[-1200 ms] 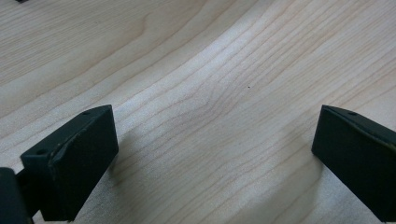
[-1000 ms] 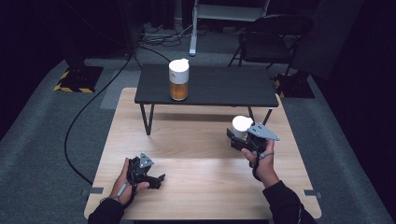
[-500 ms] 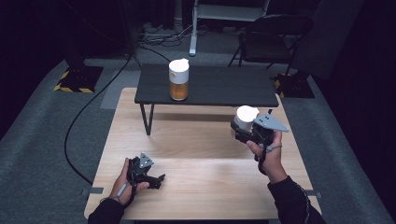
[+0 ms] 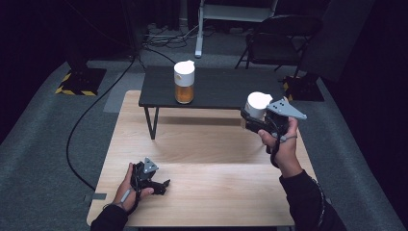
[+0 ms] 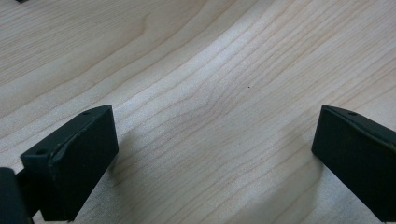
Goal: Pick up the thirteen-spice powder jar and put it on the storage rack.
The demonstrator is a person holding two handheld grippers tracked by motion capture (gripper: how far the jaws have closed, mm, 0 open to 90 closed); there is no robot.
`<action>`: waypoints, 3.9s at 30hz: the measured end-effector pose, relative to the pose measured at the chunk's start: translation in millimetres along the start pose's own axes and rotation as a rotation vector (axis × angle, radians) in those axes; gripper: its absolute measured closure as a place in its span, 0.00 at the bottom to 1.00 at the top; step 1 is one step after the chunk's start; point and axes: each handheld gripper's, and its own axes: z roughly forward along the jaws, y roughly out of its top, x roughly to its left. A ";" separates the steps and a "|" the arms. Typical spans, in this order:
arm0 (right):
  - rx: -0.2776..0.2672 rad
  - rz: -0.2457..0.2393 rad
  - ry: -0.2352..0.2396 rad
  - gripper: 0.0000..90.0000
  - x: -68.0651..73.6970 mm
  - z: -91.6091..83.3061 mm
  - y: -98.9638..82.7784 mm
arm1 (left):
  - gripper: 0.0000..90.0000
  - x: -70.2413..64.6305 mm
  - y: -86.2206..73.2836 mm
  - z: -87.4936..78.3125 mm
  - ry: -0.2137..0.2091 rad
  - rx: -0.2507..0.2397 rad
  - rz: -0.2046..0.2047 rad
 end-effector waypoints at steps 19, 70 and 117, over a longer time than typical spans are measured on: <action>-0.018 -0.014 -0.036 0.33 -3.6 16.8 39.0 | 0.00 0.0 0.1 0.0 0.000 0.001 -0.001; -0.031 0.009 -0.080 0.33 -10.3 91.3 40.7 | 0.00 -0.1 0.0 0.0 0.000 0.000 0.000; -0.010 0.044 -0.111 0.13 -21.9 97.7 33.7 | 0.00 -0.1 0.1 0.0 0.001 0.000 0.000</action>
